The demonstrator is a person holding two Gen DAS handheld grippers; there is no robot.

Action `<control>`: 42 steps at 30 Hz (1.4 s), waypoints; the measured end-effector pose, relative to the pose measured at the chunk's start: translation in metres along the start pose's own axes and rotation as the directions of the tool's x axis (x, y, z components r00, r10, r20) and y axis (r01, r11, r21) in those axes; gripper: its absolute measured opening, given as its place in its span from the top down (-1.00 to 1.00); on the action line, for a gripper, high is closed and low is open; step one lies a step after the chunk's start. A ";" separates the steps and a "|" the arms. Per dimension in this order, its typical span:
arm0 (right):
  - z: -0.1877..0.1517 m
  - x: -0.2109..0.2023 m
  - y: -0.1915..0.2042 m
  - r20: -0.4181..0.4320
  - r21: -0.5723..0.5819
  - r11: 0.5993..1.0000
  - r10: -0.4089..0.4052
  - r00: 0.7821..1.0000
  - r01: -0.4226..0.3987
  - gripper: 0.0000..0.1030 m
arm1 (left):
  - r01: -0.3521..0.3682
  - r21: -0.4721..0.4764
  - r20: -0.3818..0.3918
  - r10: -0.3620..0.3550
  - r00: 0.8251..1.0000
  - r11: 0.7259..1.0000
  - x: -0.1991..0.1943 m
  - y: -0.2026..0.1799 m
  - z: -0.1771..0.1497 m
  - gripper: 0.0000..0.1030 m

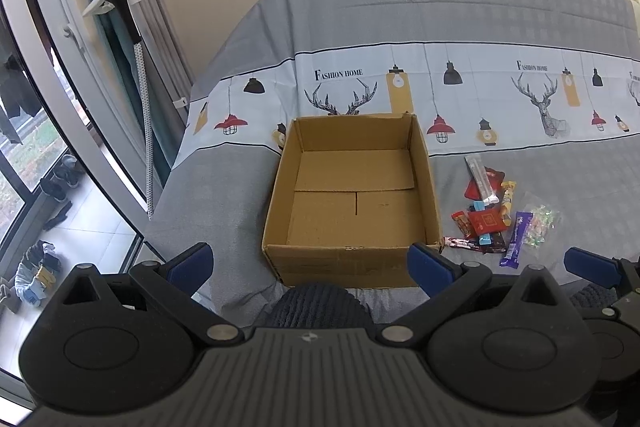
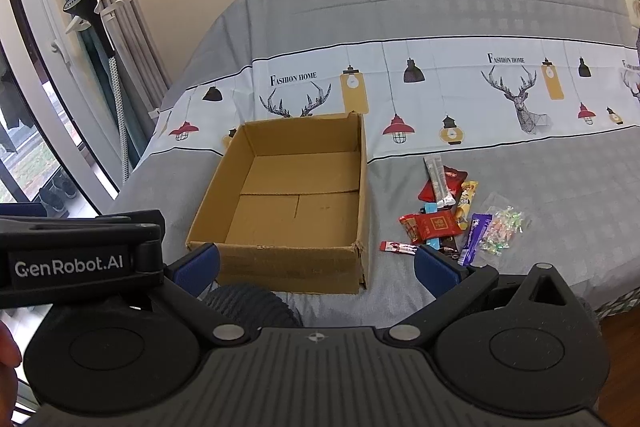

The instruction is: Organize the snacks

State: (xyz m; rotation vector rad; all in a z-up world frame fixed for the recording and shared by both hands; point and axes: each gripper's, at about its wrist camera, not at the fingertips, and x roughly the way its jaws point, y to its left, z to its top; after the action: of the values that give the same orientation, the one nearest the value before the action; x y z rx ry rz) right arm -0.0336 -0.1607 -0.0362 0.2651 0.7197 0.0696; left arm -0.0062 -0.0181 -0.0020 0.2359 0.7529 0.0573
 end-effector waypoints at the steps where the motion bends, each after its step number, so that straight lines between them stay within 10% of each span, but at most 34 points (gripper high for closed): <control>1: 0.000 0.000 0.000 0.000 0.000 1.000 0.000 1.000 0.000 -0.99 | 0.000 0.000 0.000 0.000 1.000 1.000 0.000 0.000 0.000 -1.00; 15: 0.000 0.011 -0.015 -0.004 0.016 1.000 0.015 1.000 -0.015 -0.99 | 0.026 0.031 -0.020 -0.026 0.999 0.999 0.017 -0.015 0.005 -1.00; 23: 0.000 0.052 -0.063 -0.024 0.000 0.999 0.038 0.999 -0.038 -0.99 | 0.167 0.008 0.007 -0.167 0.986 0.986 0.078 -0.051 -0.001 -1.00; 30: -0.019 0.095 -0.133 0.067 -0.036 0.999 -0.034 0.997 0.036 -0.99 | 0.272 0.127 0.159 -0.291 0.944 0.954 0.137 -0.105 -0.019 -1.00; 36: -0.045 0.137 -0.226 0.112 0.006 0.993 -0.115 0.987 0.115 -0.99 | 0.479 0.134 0.074 -0.491 0.868 0.867 0.204 -0.160 -0.033 -1.00; 42: -0.057 0.174 -0.301 0.076 0.191 0.980 0.045 0.996 -0.059 -0.73 | 0.512 0.269 0.022 -0.537 0.843 0.816 0.266 -0.229 -0.030 -0.69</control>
State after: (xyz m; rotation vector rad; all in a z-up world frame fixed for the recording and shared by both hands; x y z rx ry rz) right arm 0.0513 -0.4121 -0.2681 0.4706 0.6494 0.0397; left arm 0.1598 -0.1991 -0.2553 0.2638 0.7049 -0.5817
